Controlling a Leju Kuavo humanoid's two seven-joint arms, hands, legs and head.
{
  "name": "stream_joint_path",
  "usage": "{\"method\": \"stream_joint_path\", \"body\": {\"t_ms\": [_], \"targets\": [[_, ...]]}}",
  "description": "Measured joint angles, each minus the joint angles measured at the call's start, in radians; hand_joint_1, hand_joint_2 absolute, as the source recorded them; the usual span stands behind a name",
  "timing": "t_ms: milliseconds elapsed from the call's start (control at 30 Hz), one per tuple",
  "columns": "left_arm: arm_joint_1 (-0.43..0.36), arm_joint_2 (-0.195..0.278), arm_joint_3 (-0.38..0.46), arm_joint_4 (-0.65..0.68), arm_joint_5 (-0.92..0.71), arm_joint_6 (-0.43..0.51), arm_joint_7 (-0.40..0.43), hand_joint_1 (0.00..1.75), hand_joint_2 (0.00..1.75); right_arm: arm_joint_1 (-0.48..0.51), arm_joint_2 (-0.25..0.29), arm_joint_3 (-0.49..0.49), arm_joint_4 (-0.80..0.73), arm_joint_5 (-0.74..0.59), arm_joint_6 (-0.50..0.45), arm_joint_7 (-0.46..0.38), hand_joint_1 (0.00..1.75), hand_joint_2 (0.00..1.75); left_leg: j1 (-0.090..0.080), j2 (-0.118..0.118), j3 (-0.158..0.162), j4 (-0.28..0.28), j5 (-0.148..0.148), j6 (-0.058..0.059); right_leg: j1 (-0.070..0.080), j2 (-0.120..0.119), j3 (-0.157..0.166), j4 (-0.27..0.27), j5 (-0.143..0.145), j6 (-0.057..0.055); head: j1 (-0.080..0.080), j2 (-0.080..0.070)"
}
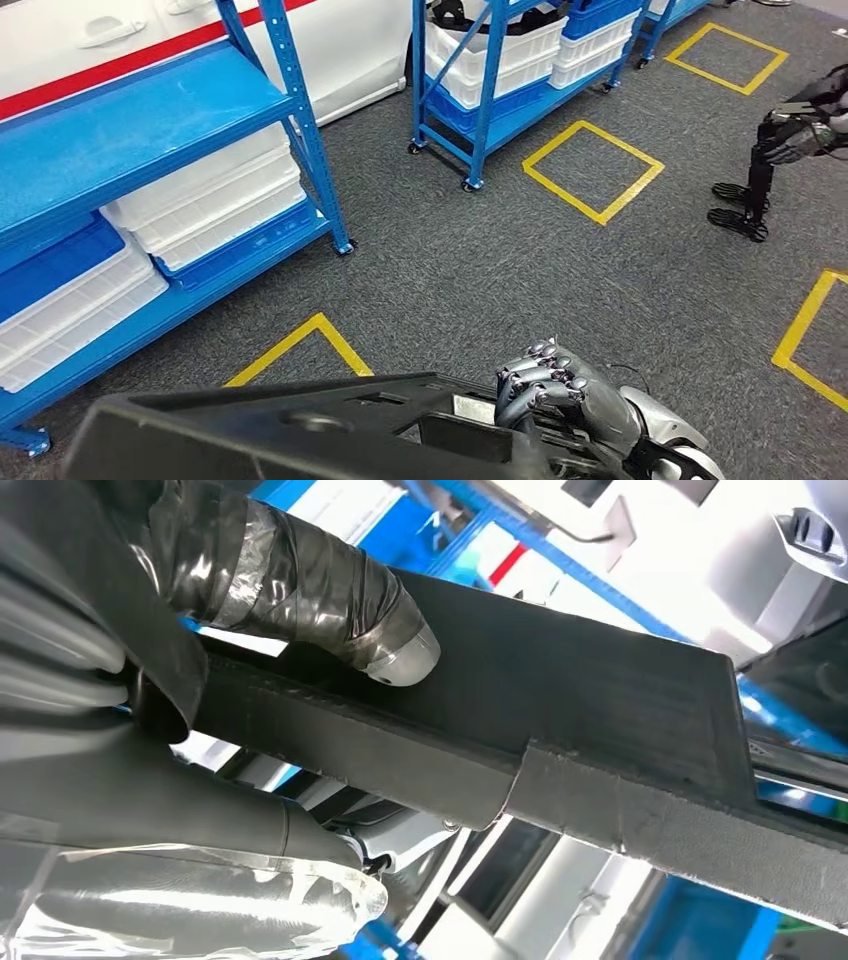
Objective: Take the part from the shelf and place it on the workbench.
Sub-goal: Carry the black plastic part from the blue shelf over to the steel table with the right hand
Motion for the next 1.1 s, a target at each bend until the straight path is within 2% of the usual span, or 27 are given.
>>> {"method": "stream_joint_path", "body": {"t_ms": [33, 67, 100, 133, 200, 233, 267, 300, 333, 367, 433, 467, 500, 533, 567, 600, 633, 700, 733, 767, 833, 867, 933, 967, 1033, 1067, 1100], "targets": [[0.003, 0.000, 0.000, 0.000, 0.000, -0.002, 0.000, 0.00, 0.00, 0.000, 0.000, 0.002, 0.001, -0.001, 0.000, 0.000, 1.75, 1.75, 0.000, -0.004, -0.027, 0.048, -0.011, 0.000, 0.002, 0.013, -0.001, 0.002, 0.000, -0.001, 0.000, 0.000], [0.005, 0.000, 0.000, 0.000, 0.000, -0.008, 0.000, 0.00, 0.00, 0.000, 0.000, 0.003, 0.003, -0.002, 0.002, -0.002, 1.75, 1.75, 0.000, -0.006, -0.038, 0.062, -0.001, 0.000, 0.003, 0.027, -0.002, 0.005, -0.001, -0.001, 0.000, 0.000], [0.006, 0.001, 0.000, 0.000, 0.002, -0.017, -0.002, 0.00, 0.00, -0.001, 0.000, 0.004, 0.006, -0.006, 0.003, -0.005, 1.75, 1.75, 0.000, -0.009, -0.028, 0.027, 0.034, 0.002, 0.003, 0.041, -0.002, 0.009, -0.003, -0.001, 0.000, 0.000], [0.006, 0.003, 0.001, 0.000, 0.004, -0.029, -0.005, 0.00, 0.00, -0.002, 0.000, 0.005, 0.008, -0.010, 0.006, -0.008, 1.75, 1.75, 0.000, -0.022, -0.001, -0.042, 0.081, 0.005, 0.003, 0.055, -0.002, 0.013, -0.006, 0.001, 0.000, 0.000], [0.004, 0.011, 0.002, 0.000, 0.010, -0.052, -0.014, 0.00, 0.00, -0.006, 0.000, 0.005, 0.014, -0.020, 0.011, -0.015, 1.75, 1.75, 0.000, -0.070, 0.055, -0.180, 0.145, 0.013, 0.003, 0.078, -0.003, 0.021, -0.010, 0.007, 0.000, 0.000], [0.005, 0.015, 0.003, 0.000, 0.012, -0.063, -0.021, 0.00, 0.00, -0.007, 0.000, 0.005, 0.015, -0.024, 0.012, -0.017, 1.75, 1.75, -0.001, -0.087, 0.068, -0.213, 0.153, 0.017, 0.001, 0.088, -0.006, 0.022, -0.010, 0.013, 0.000, 0.000], [0.005, 0.020, 0.004, -0.001, 0.013, -0.072, -0.029, 0.00, 0.00, -0.008, 0.000, 0.005, 0.016, -0.026, 0.012, -0.018, 1.75, 1.75, -0.003, -0.092, 0.072, -0.224, 0.151, 0.021, -0.001, 0.099, -0.010, 0.022, -0.009, 0.019, 0.000, 0.000], [0.005, 0.023, 0.005, -0.001, 0.013, -0.080, -0.037, 0.00, 0.00, -0.008, 0.000, 0.005, 0.016, -0.027, 0.012, -0.020, 1.75, 1.75, -0.004, -0.081, 0.074, -0.228, 0.152, 0.025, -0.002, 0.112, -0.014, 0.021, -0.006, 0.028, 0.000, 0.000], [0.004, 0.027, 0.005, -0.002, 0.013, -0.087, -0.045, 0.00, 0.00, -0.007, 0.000, 0.005, 0.016, -0.028, 0.012, -0.021, 1.75, 1.75, -0.003, -0.068, 0.077, -0.233, 0.156, 0.032, -0.004, 0.113, -0.017, 0.022, -0.005, 0.034, 0.000, 0.000], [0.002, 0.030, 0.005, -0.003, 0.013, -0.091, -0.050, 0.00, 0.00, -0.007, 0.000, 0.005, 0.015, -0.029, 0.011, -0.022, 1.75, 1.75, -0.002, -0.055, 0.080, -0.239, 0.161, 0.039, -0.003, 0.100, -0.023, 0.031, -0.010, 0.038, 0.000, 0.000], [0.001, 0.034, 0.006, -0.005, 0.011, -0.095, -0.056, 0.00, 0.00, -0.008, 0.001, 0.005, 0.013, -0.026, 0.008, -0.024, 1.75, 1.75, 0.002, -0.027, 0.084, -0.249, 0.166, 0.050, -0.003, 0.042, -0.060, 0.106, -0.054, 0.044, 0.001, 0.000], [0.004, 0.036, 0.006, -0.006, 0.010, -0.095, -0.058, 0.00, 0.00, -0.008, 0.001, 0.005, 0.013, -0.022, 0.004, -0.024, 1.75, 1.75, 0.000, -0.014, 0.085, -0.249, 0.165, 0.053, -0.004, 0.016, -0.093, 0.170, -0.088, 0.047, 0.001, 0.000], [0.006, 0.038, 0.006, -0.006, 0.008, -0.095, -0.061, 0.00, 0.00, -0.008, 0.001, 0.007, 0.012, -0.016, -0.001, -0.024, 1.75, 1.75, -0.001, 0.001, 0.086, -0.249, 0.163, 0.054, -0.006, 0.002, -0.129, 0.238, -0.117, 0.051, 0.001, 0.000], [0.008, 0.039, 0.006, -0.006, 0.006, -0.095, -0.062, 0.00, 0.00, -0.008, 0.001, 0.009, 0.011, -0.010, -0.008, -0.024, 1.75, 1.75, -0.003, 0.016, 0.087, -0.248, 0.161, 0.053, -0.009, -0.005, -0.156, 0.289, -0.132, 0.054, 0.001, 0.000], [0.009, 0.041, 0.006, -0.006, 0.003, -0.097, -0.064, 0.00, 0.00, -0.007, 0.001, 0.012, 0.010, -0.002, -0.016, -0.024, 1.75, 1.75, -0.003, 0.030, 0.089, -0.248, 0.159, 0.052, -0.011, -0.008, -0.165, 0.304, -0.126, 0.056, 0.001, 0.000], [0.008, 0.043, 0.006, -0.006, 0.000, -0.099, -0.064, 0.00, 0.00, -0.006, 0.001, 0.017, 0.010, 0.006, -0.024, -0.024, 1.75, 1.75, -0.003, 0.043, 0.092, -0.248, 0.156, 0.049, -0.012, -0.011, -0.151, 0.278, -0.102, 0.057, 0.001, 0.000], [0.006, 0.044, 0.006, -0.006, -0.005, -0.103, -0.064, 0.00, 0.00, -0.005, 0.001, 0.021, 0.009, 0.015, -0.034, -0.024, 1.75, 1.75, -0.003, 0.054, 0.097, -0.248, 0.152, 0.047, -0.013, -0.022, -0.116, 0.214, -0.065, 0.056, 0.001, 0.000], [0.004, 0.047, 0.006, -0.007, -0.010, -0.108, -0.064, 0.00, 0.00, -0.003, 0.001, 0.029, 0.008, 0.031, -0.054, -0.024, 1.75, 1.75, -0.005, 0.074, 0.109, -0.248, 0.143, 0.038, -0.007, -0.065, -0.039, 0.075, -0.016, 0.047, 0.001, 0.000], [0.003, 0.048, 0.006, -0.007, -0.012, -0.109, -0.064, 0.00, 0.00, -0.001, 0.001, 0.032, 0.006, 0.036, -0.064, -0.024, 1.75, 1.75, -0.006, 0.081, 0.113, -0.248, 0.139, 0.032, -0.002, -0.080, -0.018, 0.035, -0.009, 0.041, 0.001, 0.000], [0.003, 0.050, 0.006, -0.007, -0.013, -0.110, -0.064, 0.00, 0.00, 0.001, 0.001, 0.036, 0.005, 0.040, -0.072, -0.024, 1.75, 1.75, -0.008, 0.089, 0.116, -0.248, 0.135, 0.026, 0.003, -0.086, -0.012, 0.022, -0.012, 0.036, 0.001, 0.000], [0.001, 0.053, 0.006, -0.007, -0.016, -0.110, -0.064, 0.00, 0.00, 0.006, 0.000, 0.042, 0.001, 0.042, -0.084, -0.024, 1.75, 1.75, -0.007, 0.105, 0.122, -0.250, 0.131, 0.013, 0.007, -0.062, -0.015, 0.022, -0.011, 0.025, 0.000, 0.000], [-0.002, 0.054, 0.006, -0.007, -0.018, -0.111, -0.065, 0.00, 0.00, 0.007, -0.001, 0.045, -0.001, 0.040, -0.088, -0.025, 1.75, 1.75, -0.006, 0.098, 0.123, -0.245, 0.124, 0.007, 0.005, -0.051, -0.015, 0.019, -0.009, 0.019, 0.000, 0.000], [-0.005, 0.055, 0.006, -0.008, -0.020, -0.114, -0.071, 0.00, 0.00, 0.005, -0.002, 0.050, -0.005, 0.033, -0.092, -0.025, 1.75, 1.75, -0.003, 0.054, 0.099, -0.189, 0.084, 0.001, 0.001, -0.032, -0.013, 0.013, -0.004, 0.005, 0.000, 0.000], [-0.004, 0.055, 0.006, -0.008, -0.020, -0.116, -0.075, 0.00, 0.00, 0.004, -0.002, 0.053, -0.007, 0.028, -0.094, -0.025, 1.75, 1.75, -0.002, 0.025, 0.071, -0.132, 0.051, 0.000, 0.000, -0.022, -0.014, 0.012, -0.003, 0.000, 0.000, 0.000], [0.002, 0.056, 0.006, -0.008, -0.021, -0.118, -0.085, 0.00, 0.00, 0.002, -0.001, 0.060, -0.008, 0.017, -0.093, -0.025, 1.75, 1.75, -0.002, 0.000, -0.001, 0.007, -0.006, 0.001, 0.005, 0.001, -0.016, 0.014, -0.004, -0.006, -0.001, 0.000], [0.005, 0.057, 0.006, -0.008, -0.023, -0.118, -0.090, 0.00, 0.00, 0.002, 0.000, 0.063, -0.008, 0.012, -0.092, -0.025, 1.75, 1.75, -0.002, -0.003, -0.025, 0.045, -0.010, 0.002, 0.007, 0.015, -0.016, 0.015, -0.004, -0.007, -0.001, 0.000], [0.006, 0.057, 0.006, -0.008, -0.024, -0.118, -0.095, 0.00, 0.00, 0.001, 0.002, 0.065, -0.008, 0.008, -0.092, -0.025, 1.75, 1.75, -0.002, -0.005, -0.033, 0.049, 0.006, 0.003, 0.009, 0.029, -0.016, 0.016, -0.004, -0.007, -0.001, 0.000]]}}
